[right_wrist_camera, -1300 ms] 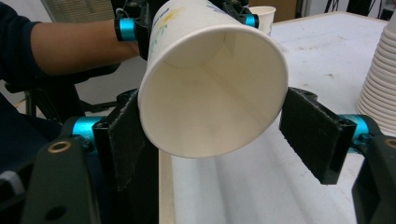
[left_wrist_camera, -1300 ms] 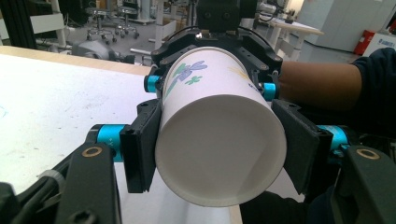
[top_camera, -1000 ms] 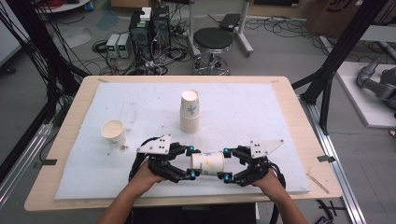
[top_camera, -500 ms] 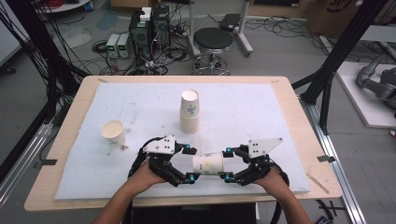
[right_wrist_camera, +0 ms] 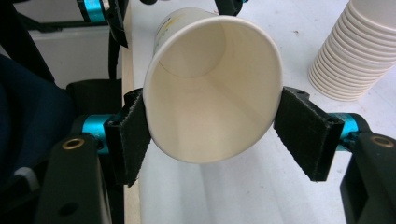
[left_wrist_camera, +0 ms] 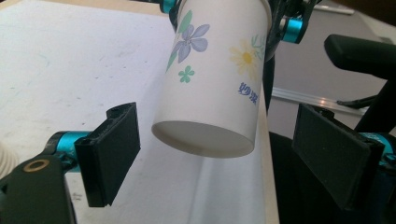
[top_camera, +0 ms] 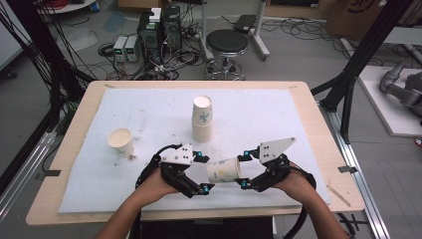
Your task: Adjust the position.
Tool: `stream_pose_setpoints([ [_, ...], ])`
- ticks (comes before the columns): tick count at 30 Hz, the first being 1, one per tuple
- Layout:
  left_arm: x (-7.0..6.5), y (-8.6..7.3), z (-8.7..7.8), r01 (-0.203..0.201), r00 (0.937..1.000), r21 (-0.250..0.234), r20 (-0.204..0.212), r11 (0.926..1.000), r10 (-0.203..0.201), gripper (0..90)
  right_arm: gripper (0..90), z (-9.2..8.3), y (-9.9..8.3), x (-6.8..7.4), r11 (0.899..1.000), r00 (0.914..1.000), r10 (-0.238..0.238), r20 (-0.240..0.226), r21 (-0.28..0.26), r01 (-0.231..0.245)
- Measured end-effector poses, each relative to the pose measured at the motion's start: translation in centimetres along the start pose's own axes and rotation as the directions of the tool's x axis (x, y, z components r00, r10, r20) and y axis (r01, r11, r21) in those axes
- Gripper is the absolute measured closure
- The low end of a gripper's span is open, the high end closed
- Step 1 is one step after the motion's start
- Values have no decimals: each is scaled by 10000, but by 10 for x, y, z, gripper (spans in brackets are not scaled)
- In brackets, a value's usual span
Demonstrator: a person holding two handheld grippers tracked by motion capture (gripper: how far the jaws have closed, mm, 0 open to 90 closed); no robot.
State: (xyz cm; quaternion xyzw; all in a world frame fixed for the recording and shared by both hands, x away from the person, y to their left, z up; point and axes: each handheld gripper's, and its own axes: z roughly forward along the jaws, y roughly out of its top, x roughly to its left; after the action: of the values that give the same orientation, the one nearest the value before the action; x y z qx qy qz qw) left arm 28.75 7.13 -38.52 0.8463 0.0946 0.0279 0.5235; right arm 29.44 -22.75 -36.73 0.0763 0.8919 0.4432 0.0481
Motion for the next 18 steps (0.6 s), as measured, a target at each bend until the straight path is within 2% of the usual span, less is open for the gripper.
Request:
stream_pose_setpoints([
  [8, 0, 5, 1, -283, 9991, 567, -306, 9980, 300, 153, 300, 3, 17, 0, 9935, 9984, -556, 105, 996, 542],
  [13, 0, 9, 3, -405, 9986, 771, -297, 9962, 429, 156, 301, 7, 28, -1, 9831, 9958, -910, 54, 1600, 889],
  [18, 1, 11, 9, -553, 9979, 1233, -275, 9908, 591, 159, 301, 13, 36, 0, 9712, 9934, -1149, -58, 2094, 1136],
])
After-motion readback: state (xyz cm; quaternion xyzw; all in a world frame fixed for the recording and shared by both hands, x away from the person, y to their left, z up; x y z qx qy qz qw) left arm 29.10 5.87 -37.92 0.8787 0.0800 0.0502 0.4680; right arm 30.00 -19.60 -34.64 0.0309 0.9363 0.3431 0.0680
